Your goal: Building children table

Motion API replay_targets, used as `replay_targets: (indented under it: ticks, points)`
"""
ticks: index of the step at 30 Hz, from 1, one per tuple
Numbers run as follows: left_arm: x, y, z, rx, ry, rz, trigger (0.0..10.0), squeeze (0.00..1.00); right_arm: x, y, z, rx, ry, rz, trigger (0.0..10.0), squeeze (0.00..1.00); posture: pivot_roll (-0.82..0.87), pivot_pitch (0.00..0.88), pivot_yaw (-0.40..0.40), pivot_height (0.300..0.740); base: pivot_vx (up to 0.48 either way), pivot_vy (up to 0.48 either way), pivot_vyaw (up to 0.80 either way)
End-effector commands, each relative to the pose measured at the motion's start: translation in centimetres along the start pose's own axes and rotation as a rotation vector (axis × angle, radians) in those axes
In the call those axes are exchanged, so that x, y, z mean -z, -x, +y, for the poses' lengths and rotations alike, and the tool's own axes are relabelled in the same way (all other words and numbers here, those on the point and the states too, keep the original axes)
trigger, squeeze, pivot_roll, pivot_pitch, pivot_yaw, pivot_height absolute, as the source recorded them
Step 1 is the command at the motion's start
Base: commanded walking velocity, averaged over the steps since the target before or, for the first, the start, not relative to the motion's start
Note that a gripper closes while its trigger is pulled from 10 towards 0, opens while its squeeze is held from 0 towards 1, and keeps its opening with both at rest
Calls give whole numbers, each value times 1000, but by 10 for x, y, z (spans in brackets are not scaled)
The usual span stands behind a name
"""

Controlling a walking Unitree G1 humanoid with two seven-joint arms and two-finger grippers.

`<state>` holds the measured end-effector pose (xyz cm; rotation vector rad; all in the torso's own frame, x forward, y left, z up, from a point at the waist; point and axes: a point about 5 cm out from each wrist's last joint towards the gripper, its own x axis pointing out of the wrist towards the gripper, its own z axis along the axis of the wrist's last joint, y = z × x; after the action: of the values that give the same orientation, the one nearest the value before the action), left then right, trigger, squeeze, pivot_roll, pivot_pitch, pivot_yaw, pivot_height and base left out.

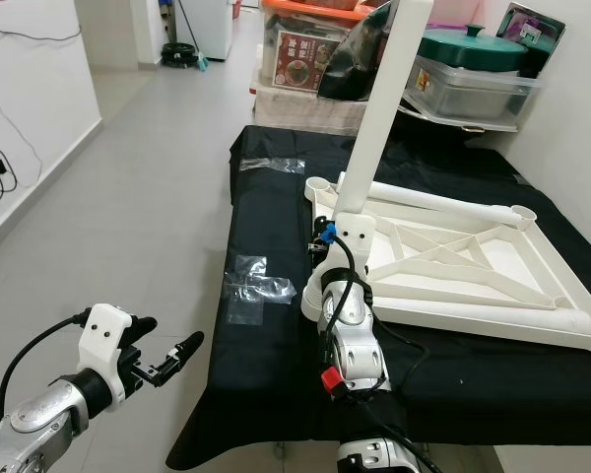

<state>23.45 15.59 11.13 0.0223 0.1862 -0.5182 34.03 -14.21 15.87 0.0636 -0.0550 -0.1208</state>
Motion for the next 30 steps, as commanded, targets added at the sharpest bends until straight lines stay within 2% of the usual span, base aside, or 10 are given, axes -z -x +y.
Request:
replay_targets:
  ticks: [1,30]
  points:
    - [3,-1,-5,15,7,6,10000,0,20,4,-4,18,6,94,10000,0,63,0,-100,740,0,0,0]
    - [4,-3,-5,21,7,5,10000,0,5,2,-1,-8,6,37,10000,0,56,0,-96,740,0,0,0]
